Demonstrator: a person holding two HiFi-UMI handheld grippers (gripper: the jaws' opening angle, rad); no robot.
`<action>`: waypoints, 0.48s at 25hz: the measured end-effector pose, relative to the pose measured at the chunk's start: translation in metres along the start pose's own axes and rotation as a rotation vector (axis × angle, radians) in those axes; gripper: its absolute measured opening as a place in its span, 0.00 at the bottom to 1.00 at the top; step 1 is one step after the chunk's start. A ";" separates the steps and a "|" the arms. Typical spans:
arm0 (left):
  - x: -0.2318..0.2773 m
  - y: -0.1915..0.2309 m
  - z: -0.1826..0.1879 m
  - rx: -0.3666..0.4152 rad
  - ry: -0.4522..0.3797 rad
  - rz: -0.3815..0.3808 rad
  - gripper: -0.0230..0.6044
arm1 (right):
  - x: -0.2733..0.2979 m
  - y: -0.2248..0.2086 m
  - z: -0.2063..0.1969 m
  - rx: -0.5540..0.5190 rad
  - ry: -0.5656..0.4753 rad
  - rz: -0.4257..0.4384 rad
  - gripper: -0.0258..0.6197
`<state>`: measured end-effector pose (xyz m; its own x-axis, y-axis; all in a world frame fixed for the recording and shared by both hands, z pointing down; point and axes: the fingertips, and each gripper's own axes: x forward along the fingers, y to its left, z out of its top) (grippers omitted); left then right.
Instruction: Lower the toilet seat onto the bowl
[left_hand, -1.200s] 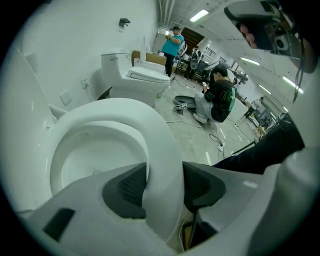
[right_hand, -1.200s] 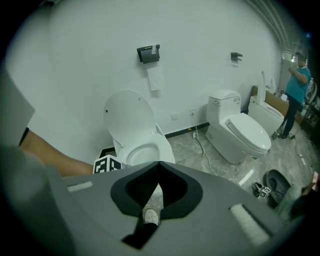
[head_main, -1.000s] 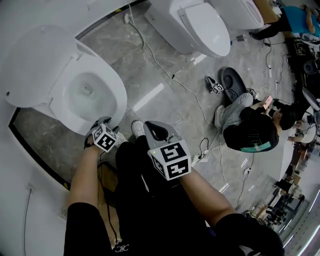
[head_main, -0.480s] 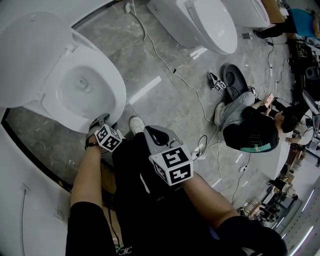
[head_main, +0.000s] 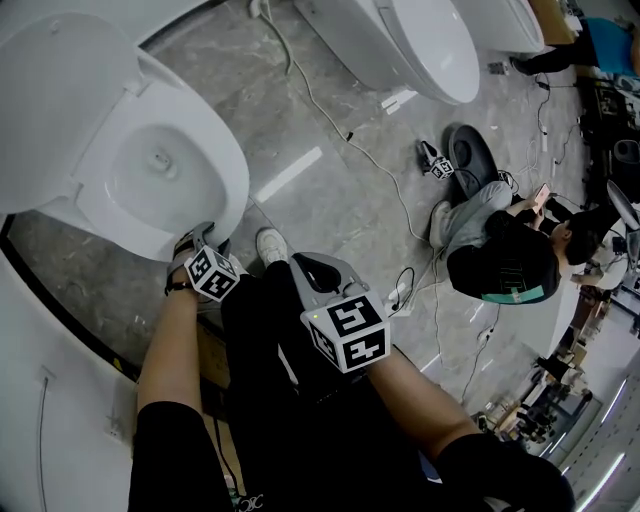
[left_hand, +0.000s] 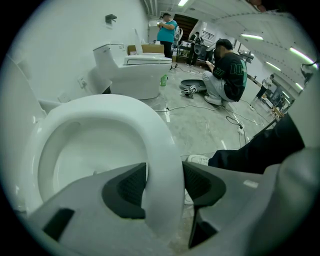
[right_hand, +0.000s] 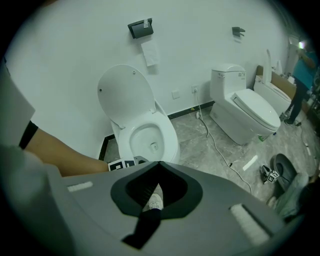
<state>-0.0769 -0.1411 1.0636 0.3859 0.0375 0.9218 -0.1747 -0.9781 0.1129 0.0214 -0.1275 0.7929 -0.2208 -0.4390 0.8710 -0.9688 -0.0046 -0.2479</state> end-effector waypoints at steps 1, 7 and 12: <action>-0.001 0.000 0.000 -0.018 0.001 0.011 0.39 | -0.001 0.001 0.000 0.003 -0.009 0.000 0.05; -0.053 -0.005 0.028 -0.138 -0.144 0.108 0.67 | -0.019 0.013 0.011 0.018 -0.078 0.024 0.05; -0.138 0.005 0.055 -0.416 -0.237 0.264 0.09 | -0.061 0.026 0.033 0.002 -0.157 0.038 0.05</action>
<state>-0.0815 -0.1627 0.9162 0.4652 -0.2928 0.8354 -0.6181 -0.7830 0.0698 0.0133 -0.1308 0.7193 -0.2365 -0.5742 0.7838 -0.9598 0.0127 -0.2803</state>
